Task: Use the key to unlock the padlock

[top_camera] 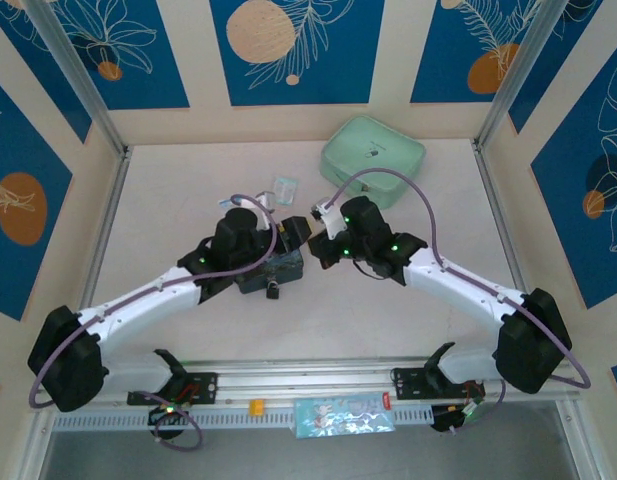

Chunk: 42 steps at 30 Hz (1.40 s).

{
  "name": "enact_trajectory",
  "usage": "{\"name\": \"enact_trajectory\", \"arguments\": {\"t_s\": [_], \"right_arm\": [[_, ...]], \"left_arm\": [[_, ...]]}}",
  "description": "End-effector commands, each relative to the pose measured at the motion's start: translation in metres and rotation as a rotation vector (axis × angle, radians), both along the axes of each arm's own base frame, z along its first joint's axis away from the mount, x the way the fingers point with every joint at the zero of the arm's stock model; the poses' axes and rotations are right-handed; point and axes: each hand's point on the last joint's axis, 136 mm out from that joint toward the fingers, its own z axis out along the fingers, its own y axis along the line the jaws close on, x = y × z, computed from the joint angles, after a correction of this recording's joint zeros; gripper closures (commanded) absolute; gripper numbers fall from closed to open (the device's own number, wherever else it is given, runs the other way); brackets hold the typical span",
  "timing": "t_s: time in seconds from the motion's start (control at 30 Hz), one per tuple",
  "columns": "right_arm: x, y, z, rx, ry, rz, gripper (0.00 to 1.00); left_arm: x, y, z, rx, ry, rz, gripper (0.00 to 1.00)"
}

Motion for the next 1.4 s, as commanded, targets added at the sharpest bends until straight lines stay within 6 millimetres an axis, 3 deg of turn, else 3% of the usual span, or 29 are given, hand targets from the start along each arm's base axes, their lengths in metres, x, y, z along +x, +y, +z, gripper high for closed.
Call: {"name": "enact_trajectory", "arguments": {"t_s": [0.0, 0.23, 0.57, 0.83, 1.17, 1.37], "right_arm": [[0.015, -0.004, -0.001, -0.057, -0.086, -0.058, 1.00], [0.013, 0.000, 0.002, -0.063, -0.128, -0.040, 1.00], [0.010, 0.008, 0.005, -0.082, -0.189, -0.006, 1.00], [0.012, 0.007, 0.002, -0.108, -0.211, -0.011, 1.00], [0.015, 0.008, -0.009, -0.211, -0.242, 0.000, 1.00], [0.015, 0.011, -0.006, -0.210, -0.255, 0.004, 1.00]], "left_arm": [[0.009, 0.000, 0.008, -0.030, 0.034, 0.080, 0.39], [0.013, 0.004, 0.003, 0.001, 0.036, 0.120, 0.47], [0.021, -0.006, -0.004, 0.017, 0.056, 0.113, 0.48], [0.021, -0.007, -0.006, 0.026, 0.055, 0.113, 0.68], [0.022, -0.004, -0.003, 0.042, 0.045, 0.120, 0.69], [0.021, -0.007, -0.006, 0.047, 0.052, 0.109, 0.82]]}}
